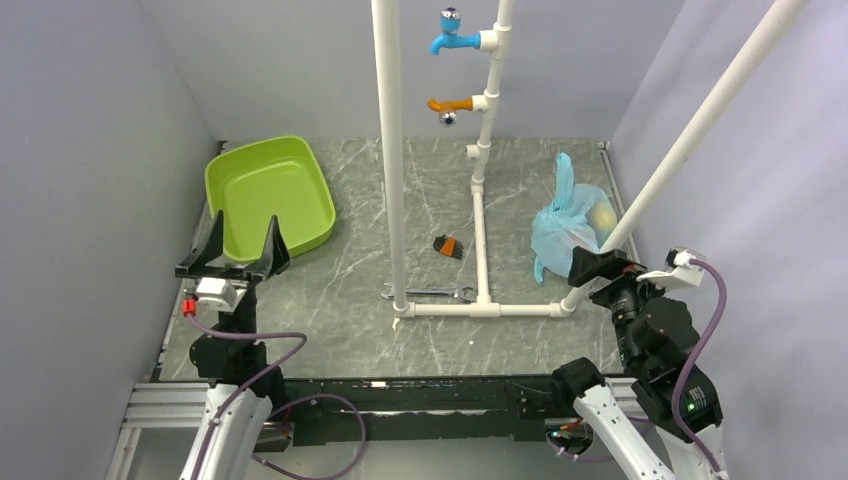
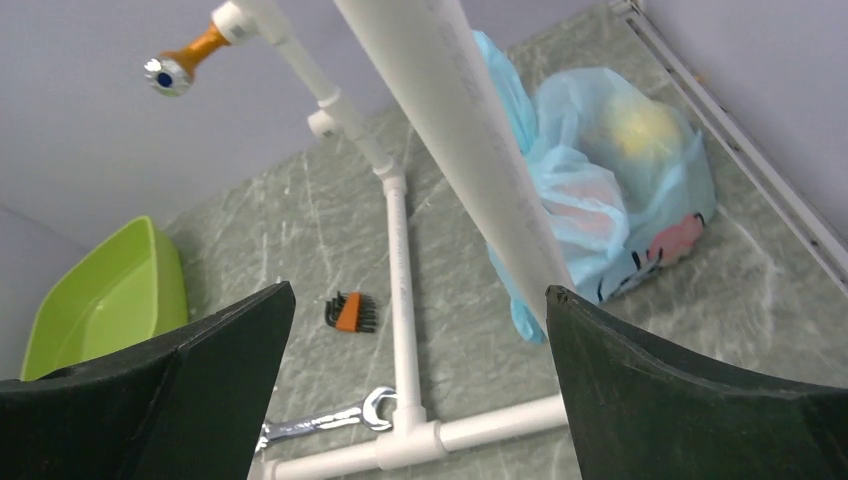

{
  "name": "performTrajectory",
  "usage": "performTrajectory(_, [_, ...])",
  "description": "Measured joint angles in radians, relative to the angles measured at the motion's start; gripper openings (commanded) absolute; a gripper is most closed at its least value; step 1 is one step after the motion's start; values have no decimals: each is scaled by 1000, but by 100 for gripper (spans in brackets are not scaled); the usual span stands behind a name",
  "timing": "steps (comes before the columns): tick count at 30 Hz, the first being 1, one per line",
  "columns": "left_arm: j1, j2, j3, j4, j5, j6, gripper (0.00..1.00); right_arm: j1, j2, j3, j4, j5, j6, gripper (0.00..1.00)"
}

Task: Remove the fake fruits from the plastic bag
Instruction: Pick up the plastic bag at the center of the board.

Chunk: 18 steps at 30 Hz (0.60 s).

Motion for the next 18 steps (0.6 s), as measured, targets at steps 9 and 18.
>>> performTrajectory(9, [-1, 33, 175, -326, -291, -239, 99, 0, -6, -6, -77, -4, 71, 100])
performTrajectory(18, [-1, 139, 422, -746, -381, -338, 99, 0, -6, -47, -58, -256, 135, 100])
